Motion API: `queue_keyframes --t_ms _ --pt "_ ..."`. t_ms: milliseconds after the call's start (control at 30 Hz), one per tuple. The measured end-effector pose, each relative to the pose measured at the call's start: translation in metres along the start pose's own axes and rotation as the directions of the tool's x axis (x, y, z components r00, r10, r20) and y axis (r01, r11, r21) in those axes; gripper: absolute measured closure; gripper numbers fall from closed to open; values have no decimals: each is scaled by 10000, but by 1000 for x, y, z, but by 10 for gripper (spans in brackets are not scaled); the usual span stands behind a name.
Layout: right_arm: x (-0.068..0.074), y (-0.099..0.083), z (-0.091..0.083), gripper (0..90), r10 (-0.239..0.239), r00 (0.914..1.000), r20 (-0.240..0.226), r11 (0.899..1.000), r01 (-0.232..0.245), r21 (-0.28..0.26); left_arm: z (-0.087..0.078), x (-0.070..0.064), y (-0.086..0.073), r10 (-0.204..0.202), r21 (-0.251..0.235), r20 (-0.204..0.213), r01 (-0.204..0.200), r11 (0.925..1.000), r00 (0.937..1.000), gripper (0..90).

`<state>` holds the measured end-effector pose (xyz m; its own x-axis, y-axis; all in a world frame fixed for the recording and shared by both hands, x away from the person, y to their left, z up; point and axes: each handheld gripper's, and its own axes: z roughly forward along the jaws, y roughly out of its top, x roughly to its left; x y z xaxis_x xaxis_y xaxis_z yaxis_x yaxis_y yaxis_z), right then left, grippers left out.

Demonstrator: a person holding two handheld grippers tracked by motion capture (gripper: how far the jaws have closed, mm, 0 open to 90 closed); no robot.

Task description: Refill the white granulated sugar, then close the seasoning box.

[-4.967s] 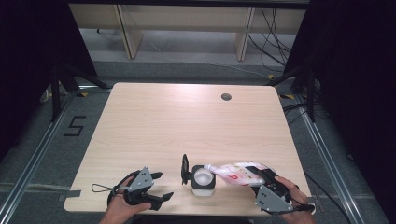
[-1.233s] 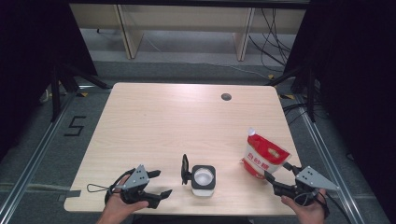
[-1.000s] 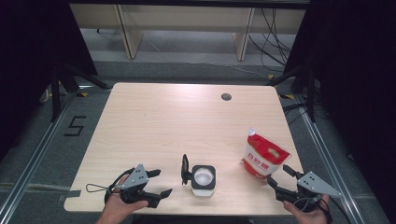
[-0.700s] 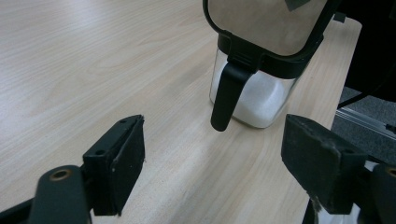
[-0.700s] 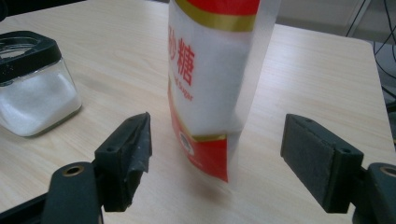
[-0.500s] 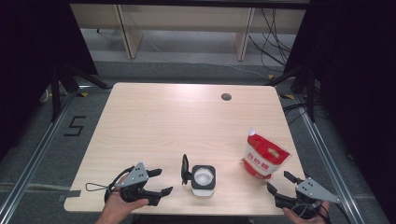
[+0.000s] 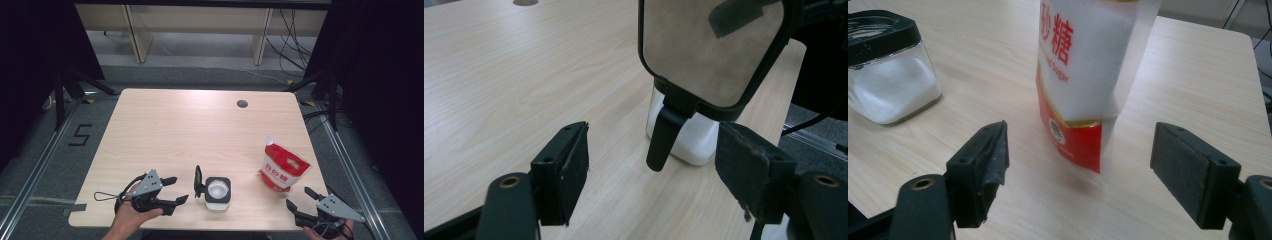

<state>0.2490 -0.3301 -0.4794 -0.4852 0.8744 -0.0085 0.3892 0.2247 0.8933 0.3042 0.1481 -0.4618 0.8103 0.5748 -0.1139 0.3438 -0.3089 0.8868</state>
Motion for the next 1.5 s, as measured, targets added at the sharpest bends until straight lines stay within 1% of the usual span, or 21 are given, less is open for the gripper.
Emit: queue_keyframes --t_ms 33,100,167,267,367,400,433,500,633,767,833,967,1000,1033,1067,1233,1267,1300,1400,1467,1500 --pt "-2 0 1 245 -338 9994 31 9993 339 -129 0 2 1 120 -37 119 -119 9999 9999 293" --pt "-1 0 1 245 -261 9997 2 9996 261 -128 -2 1 3 -201 -74 33 202 9998 9998 293" --pt "0 -1 1 245 -85 9999 -88 10000 85 -50 -4 2 5 0 -145 35 0 9999 10000 293" --pt "1 0 1 245 -91 9999 -64 9999 91 -53 -4 0 9 -87 -195 -44 86 9998 10000 295" --pt "-2 0 1 245 -482 9988 -3 9988 482 -104 -3 -1 13 -20 -210 30 20 9998 10000 313" --pt "0 -1 1 245 -149 9998 -161 9999 150 74 -3 -2 14 -49 -157 77 51 9999 10000 354" --pt "0 -1 1 245 -87 9998 -181 9999 88 71 -3 -1 15 192 -161 192 -189 9997 9996 388" --pt "0 -1 1 246 -131 9998 -114 9999 131 17 -3 -5 15 145 -122 215 -143 9998 9997 459" --pt "1 -1 1 248 -31 9999 -144 10000 32 94 -5 -6 15 558 -218 109 -555 9982 9984 618" --pt "1 -1 1 252 -346 9994 -74 9994 346 36 -7 -5 17 853 -500 87 -848 9951 9963 831" --pt "3 0 1 253 -238 9997 -94 9996 240 161 -7 -6 18 883 -493 120 -876 9949 9960 867" --pt "2 0 2 259 -456 9986 -266 9989 459 107 -4 -10 22 1022 -533 156 -1012 9934 9946 890" --pt "3 1 2 259 -459 9986 -266 9989 463 117 -3 -12 23 873 -599 231 -858 9945 9959 890" --pt "3 1 1 259 -459 9986 -258 9988 463 146 -2 -12 25 1102 -534 242 -1088 9926 9936 890" --pt "6 1 -1 259 -6 9999 -122 9997 10 260 -1 -15 26 1022 -549 267 -1007 9934 9944 890" --pt "3 1 1 261 -447 9987 -243 9988 451 172 3 -18 33 1203 -685 373 -1176 9907 9920 888" --pt "4 1 1 261 -464 9987 -207 9989 466 60 4 -20 34 1032 -743 364 -1003 9922 9940 888" --pt "5 2 1 261 -366 9990 -242 9993 367 42 3 -19 36 1314 -717 352 -1286 9891 9907 889" --pt "4 2 1 260 -388 9990 -214 9992 390 83 3 -20 39 1110 -830 363 -1077 9907 9932 888" --pt "4 1 1 261 -304 9994 -164 9995 305 87 2 -18 41 1369 -781 327 -1340 9879 9900 887" --pt "5 1 1 261 -276 9994 -189 9995 279 121 3 -19 40 1223 -842 362 -1189 9893 9918 888"
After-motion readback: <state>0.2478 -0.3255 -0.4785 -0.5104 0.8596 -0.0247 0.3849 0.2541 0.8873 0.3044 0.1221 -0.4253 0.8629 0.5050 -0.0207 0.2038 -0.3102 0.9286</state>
